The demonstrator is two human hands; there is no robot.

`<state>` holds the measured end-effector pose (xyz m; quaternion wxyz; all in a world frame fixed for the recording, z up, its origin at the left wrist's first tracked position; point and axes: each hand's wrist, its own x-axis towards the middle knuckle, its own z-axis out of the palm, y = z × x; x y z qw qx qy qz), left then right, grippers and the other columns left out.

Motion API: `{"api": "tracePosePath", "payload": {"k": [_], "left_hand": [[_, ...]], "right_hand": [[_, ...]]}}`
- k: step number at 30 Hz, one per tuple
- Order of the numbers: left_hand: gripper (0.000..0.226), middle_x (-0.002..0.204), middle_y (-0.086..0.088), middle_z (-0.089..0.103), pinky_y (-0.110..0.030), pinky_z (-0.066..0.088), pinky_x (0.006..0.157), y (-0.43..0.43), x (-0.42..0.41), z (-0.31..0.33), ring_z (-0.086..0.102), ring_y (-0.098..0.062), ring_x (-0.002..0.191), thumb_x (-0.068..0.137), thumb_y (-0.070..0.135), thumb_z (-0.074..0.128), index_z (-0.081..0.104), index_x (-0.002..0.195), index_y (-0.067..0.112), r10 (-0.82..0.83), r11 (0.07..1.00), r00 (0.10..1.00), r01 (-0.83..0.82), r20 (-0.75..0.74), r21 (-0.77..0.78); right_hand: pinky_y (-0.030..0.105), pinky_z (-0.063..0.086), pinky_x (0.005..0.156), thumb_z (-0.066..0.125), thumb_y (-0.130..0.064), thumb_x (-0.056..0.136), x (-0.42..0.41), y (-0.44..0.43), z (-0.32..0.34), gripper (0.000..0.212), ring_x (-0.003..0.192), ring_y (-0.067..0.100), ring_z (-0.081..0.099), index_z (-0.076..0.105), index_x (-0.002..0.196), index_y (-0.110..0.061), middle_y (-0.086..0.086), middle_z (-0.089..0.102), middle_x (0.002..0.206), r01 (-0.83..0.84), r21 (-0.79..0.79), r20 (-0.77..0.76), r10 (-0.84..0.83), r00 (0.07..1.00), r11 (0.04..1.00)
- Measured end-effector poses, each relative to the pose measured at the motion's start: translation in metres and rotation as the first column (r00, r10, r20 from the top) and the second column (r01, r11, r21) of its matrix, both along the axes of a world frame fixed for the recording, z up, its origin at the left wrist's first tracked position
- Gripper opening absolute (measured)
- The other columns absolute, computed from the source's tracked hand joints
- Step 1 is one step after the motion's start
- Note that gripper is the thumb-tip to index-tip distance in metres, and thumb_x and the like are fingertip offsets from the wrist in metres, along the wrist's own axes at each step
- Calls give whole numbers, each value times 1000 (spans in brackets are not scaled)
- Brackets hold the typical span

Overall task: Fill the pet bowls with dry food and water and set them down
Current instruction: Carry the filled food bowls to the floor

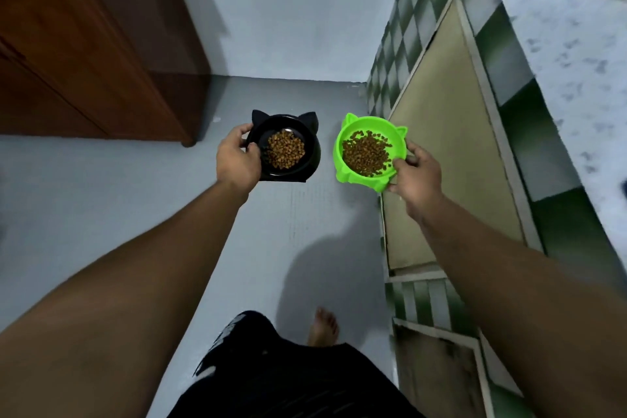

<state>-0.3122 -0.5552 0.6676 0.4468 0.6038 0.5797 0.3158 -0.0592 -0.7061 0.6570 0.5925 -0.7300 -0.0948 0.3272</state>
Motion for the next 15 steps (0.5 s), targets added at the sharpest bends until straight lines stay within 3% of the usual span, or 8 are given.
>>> {"api": "tracePosePath", "payload": {"k": [3, 5, 10, 15], "left_hand": [[38, 105, -4, 60, -5, 48, 70, 44, 35, 3, 59, -12, 86, 102, 1, 46, 59, 136, 11, -4, 1000, 1000, 5, -26, 23], [38, 101, 1, 58, 2, 41, 58, 78, 57, -1, 57, -7, 78, 103, 0, 46, 57, 138, 10, -9, 1000, 999, 10, -37, 28], [37, 90, 11, 55, 2, 40, 54, 175, 107, -18, 56, -2, 74, 103, 1, 45, 58, 137, 12, 13, 1000, 999, -12, -38, 10], [38, 106, 0, 61, -12, 45, 57, 264, 152, -34, 57, -3, 76, 104, 8, 46, 57, 137, 21, 0, 995, 998, -6, -61, -96]], "right_hand": [[64, 54, 87, 56, 3, 92, 37, 46, -3, 45, 104, 31, 70, 62, 131, -19, -2, 72, 108, -47, 2, 40, 47, 998, 999], [62, 54, 89, 56, 3, 93, 58, 79, -6, 44, 106, 30, 70, 62, 129, -22, -1, 71, 113, -53, 17, 53, 52, 997, 998], [62, 58, 78, 58, -2, 92, 106, 165, -20, 45, 103, 25, 70, 62, 131, -24, -1, 70, 115, -46, 12, 71, 46, 996, 999], [58, 60, 70, 61, -7, 88, 146, 251, -27, 46, 100, 26, 69, 65, 127, -31, 4, 68, 114, 3, -36, 57, -1, 998, 999]]}}
